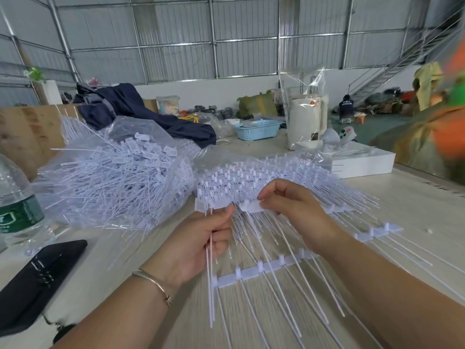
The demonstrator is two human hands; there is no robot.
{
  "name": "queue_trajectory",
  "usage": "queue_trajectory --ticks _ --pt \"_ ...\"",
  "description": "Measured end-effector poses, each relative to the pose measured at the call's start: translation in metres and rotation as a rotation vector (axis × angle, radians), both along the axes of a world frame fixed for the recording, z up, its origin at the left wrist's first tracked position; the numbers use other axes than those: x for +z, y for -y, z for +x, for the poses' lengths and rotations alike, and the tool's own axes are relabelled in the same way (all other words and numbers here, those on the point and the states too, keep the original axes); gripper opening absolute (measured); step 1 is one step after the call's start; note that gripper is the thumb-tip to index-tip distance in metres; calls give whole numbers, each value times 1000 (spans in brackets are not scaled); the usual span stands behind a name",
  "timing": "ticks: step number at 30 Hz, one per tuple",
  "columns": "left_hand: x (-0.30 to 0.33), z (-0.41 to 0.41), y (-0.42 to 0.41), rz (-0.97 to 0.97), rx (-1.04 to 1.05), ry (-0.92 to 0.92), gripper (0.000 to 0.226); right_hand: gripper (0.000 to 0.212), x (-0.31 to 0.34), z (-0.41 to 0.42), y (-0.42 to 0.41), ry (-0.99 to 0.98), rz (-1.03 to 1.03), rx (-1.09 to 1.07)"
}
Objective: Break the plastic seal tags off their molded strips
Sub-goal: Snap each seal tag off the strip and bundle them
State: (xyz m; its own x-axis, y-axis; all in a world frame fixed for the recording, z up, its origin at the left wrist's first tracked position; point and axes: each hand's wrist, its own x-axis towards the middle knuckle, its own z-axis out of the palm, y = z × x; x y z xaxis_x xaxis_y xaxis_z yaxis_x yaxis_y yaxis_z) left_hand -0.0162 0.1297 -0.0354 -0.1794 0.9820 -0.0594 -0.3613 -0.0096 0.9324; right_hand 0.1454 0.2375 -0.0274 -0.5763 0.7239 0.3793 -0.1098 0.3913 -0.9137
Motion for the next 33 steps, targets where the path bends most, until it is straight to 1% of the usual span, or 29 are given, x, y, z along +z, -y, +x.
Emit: queue_trajectory --ticks 1,3,5,9,12,14,16,18,20,23,26,28,30,32,33 --pt "0 0 -1 6 15 19 21 6 -1 0 1 20 35 -5" --pt "0 1 -1 9 34 55 23 16 -2 -1 2 57 124 -36" --pt "0 1 -1 -23 42 89 21 20 -3 -2 2 70 221 -72" --pt "-1 -1 -1 -90 63 160 28 16 -4 -3 1 156 399 -127" --pt "-2 -1 -3 -83 84 193 32 9 -4 -3 1 183 419 -124" --pt "-2 -2 -4 -75 106 167 37 6 -5 -2 2 184 410 -112" --pt "-2 -1 -4 -56 84 112 41 4 -5 -2 2 185 415 -111" --pt "-1 2 -2 -35 37 44 31 4 -4 -1 3 177 424 -108" --pt "-1 3 -2 -32 34 -19 19 6 -3 -1 4 146 443 -107" --pt "0 4 -1 -47 70 -52 16 8 0 0 5 98 481 -124" --pt "0 3 -1 -39 80 -30 15 4 1 0 3 150 574 -171" --pt "0 2 0 -28 79 4 12 19 0 1 0 247 636 -224" --pt "1 2 1 -4 58 49 9 40 1 4 -4 328 601 -237" --pt "2 2 3 24 28 66 9 55 2 8 -5 302 427 -149" --pt "3 2 3 35 9 65 10 56 3 10 -5 280 336 -99"
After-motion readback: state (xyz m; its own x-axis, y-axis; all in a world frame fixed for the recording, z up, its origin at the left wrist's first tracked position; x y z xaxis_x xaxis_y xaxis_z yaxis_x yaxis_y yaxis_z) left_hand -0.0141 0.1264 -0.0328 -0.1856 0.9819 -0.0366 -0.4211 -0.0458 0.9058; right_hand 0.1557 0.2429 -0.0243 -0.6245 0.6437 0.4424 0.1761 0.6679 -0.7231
